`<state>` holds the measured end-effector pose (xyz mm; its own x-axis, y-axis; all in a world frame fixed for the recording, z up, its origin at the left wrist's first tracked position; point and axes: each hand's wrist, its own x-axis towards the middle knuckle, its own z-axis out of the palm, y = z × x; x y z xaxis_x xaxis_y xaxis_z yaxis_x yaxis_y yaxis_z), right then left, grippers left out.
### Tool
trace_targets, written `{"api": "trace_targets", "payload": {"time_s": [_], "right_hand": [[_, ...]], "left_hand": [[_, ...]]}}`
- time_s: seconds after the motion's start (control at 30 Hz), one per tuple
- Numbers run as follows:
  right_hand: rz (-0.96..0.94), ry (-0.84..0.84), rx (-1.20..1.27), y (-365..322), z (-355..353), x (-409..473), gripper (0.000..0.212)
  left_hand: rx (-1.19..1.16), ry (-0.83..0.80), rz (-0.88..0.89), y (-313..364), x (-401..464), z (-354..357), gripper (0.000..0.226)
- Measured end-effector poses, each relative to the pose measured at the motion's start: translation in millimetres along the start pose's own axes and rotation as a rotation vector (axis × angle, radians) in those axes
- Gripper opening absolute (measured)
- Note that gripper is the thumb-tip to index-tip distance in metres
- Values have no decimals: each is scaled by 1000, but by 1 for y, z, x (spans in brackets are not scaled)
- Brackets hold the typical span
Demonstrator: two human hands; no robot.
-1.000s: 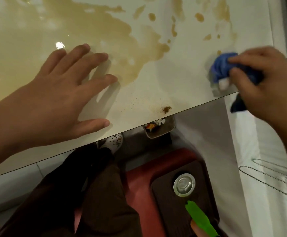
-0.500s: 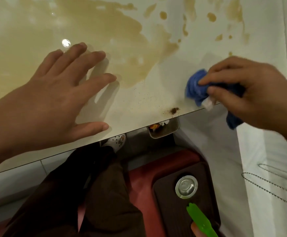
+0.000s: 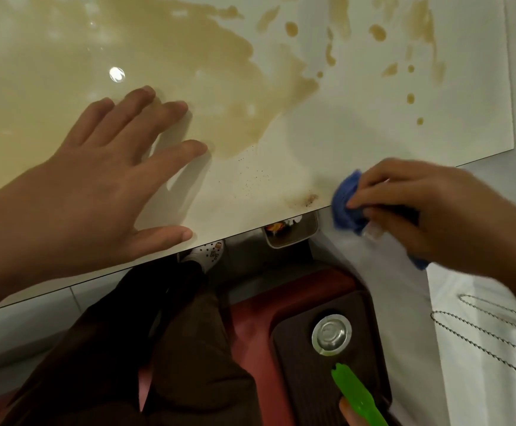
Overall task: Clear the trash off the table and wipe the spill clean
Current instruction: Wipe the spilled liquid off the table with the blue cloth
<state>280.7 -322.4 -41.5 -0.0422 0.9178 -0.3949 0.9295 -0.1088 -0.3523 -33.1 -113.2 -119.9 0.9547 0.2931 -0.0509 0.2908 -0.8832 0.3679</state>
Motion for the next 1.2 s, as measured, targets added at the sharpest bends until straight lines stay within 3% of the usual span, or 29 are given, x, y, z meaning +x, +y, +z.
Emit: {"api": "trace_targets", "payload": {"time_s": [0.13,0.23,0.33,0.43,0.5,0.6,0.77,0.87,1.0,1.2], "right_hand": [[253,255,23,17,-5,19,27],[412,391,123,-9,17,54,35],[317,373,156,-60,47,66,39],[-13,237,109,-87,62,50,31],[-131,106,78,-76,54,36,28],[-28,108,33,-47,26,25,32],[273,374,-21,-25,11,55,34],[251,415,32,-62,40,77,30],[15,296,36,-99,62,57,22],[343,354,-23,-68,36,24,31]], "left_hand": [[-4,3,-17,3,0,-2,89],[1,9,-26,5,0,-3,91],[5,-8,-35,4,-3,-2,92],[10,-27,-53,2,-7,-5,92],[15,-29,-61,0,-10,-7,92],[12,-45,-71,-1,-15,-10,92],[20,-65,-111,2,-19,-12,92],[20,-67,-112,2,-22,-15,91],[32,-51,-118,-2,-29,-16,91],[21,-77,-139,-3,-34,-17,89]]}}
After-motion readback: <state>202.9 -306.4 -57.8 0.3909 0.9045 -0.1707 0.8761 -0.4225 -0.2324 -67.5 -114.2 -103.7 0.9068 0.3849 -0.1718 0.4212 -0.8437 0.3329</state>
